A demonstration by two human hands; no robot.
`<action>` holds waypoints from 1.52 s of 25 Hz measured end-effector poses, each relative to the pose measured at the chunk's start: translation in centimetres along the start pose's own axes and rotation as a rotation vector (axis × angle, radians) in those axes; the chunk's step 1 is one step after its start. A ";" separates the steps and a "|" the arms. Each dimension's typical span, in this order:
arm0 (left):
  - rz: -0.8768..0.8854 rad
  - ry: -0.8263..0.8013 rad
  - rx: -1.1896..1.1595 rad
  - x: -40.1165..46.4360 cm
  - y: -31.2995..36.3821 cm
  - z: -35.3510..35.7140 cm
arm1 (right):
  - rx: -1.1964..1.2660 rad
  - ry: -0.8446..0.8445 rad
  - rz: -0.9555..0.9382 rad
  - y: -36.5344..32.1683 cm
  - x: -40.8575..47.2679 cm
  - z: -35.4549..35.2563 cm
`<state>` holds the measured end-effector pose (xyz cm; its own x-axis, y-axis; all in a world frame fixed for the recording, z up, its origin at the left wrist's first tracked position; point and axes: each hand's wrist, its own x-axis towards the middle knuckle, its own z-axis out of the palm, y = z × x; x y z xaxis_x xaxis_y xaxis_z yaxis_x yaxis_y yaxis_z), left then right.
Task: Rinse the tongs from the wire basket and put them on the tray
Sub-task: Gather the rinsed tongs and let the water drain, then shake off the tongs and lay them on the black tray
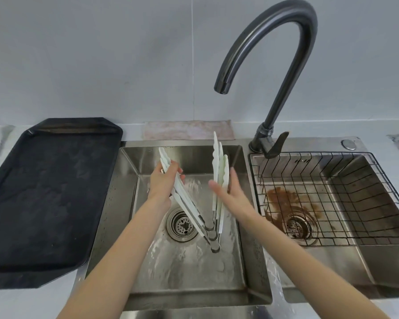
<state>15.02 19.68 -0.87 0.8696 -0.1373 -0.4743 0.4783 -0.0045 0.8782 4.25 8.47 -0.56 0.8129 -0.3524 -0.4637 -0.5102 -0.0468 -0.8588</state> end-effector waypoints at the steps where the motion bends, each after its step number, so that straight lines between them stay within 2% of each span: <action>1: 0.005 -0.009 0.017 -0.2 -0.1 0.0 | 0.024 -0.019 0.027 0.5 0.1 0.8; 7: 0.015 -0.139 -0.067 -0.6 -0.4 -0.6 | 0.297 0.194 0.084 0.5 1.1 1.7; 11: 0.001 -0.322 0.019 -1.8 -2.1 0.0 | 0.546 0.243 0.049 -0.4 1.5 2.0; 14: -0.043 -0.361 -0.048 -2.6 -3.7 0.2 | 0.595 0.231 0.019 -1.3 1.7 1.7; 16: -0.066 -0.358 -0.130 -2.2 -4.0 -0.1 | 0.514 0.177 -0.009 -1.2 1.8 1.4; 19: -0.084 -0.306 -0.107 -1.4 -4.4 -0.6 | 0.223 0.111 -0.026 0.1 2.2 1.1; 22: -0.084 -0.295 0.225 -1.2 -5.5 -1.2 | -0.081 0.150 0.061 1.8 2.9 1.2; 24: -0.082 -0.304 0.363 -1.3 -6.1 -1.6 | -0.149 0.152 0.115 2.4 2.9 1.2; 28: -0.110 -0.281 0.263 -1.6 -5.9 -2.1 | 0.071 0.083 0.161 2.7 2.2 1.2; 33: -0.092 -0.331 0.157 -1.9 -5.5 -2.2 | 0.524 0.048 0.187 2.6 1.5 1.3; 38: -0.135 -0.353 0.022 -2.3 -5.1 -2.1 | 0.592 0.080 0.208 2.7 1.3 1.5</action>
<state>10.85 22.11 -4.44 0.7014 -0.4669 -0.5385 0.5794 -0.0665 0.8123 4.34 9.31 -3.77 0.6782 -0.3680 -0.6361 -0.3950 0.5473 -0.7378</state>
